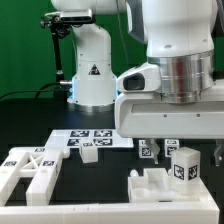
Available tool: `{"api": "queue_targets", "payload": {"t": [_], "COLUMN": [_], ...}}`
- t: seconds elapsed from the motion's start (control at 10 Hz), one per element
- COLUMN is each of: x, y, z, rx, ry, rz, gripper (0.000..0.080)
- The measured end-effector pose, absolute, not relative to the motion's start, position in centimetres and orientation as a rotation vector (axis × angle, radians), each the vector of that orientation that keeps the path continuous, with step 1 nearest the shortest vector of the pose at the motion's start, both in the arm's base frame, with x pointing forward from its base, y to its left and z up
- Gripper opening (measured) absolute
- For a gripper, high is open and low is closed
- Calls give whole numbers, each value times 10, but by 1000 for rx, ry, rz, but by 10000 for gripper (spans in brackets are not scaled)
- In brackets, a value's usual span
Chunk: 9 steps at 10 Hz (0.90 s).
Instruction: Assemble chair
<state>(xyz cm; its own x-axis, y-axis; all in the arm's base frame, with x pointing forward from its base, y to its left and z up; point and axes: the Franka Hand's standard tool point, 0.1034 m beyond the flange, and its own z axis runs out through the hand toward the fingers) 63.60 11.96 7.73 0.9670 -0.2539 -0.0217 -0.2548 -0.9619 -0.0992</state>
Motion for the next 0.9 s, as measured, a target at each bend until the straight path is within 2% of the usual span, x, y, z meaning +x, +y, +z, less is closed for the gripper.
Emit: {"api": "queue_targets", "payload": {"t": [0.5,0.8,0.9], "x": [639,639,639], "y": [117,118,118], "z": [81,80,80], "rx": [-3056,-3048,-3048], "ry": [-478,-621,-621], "rz": [-53,-54,-53], "gripper": [649,637,467]}}
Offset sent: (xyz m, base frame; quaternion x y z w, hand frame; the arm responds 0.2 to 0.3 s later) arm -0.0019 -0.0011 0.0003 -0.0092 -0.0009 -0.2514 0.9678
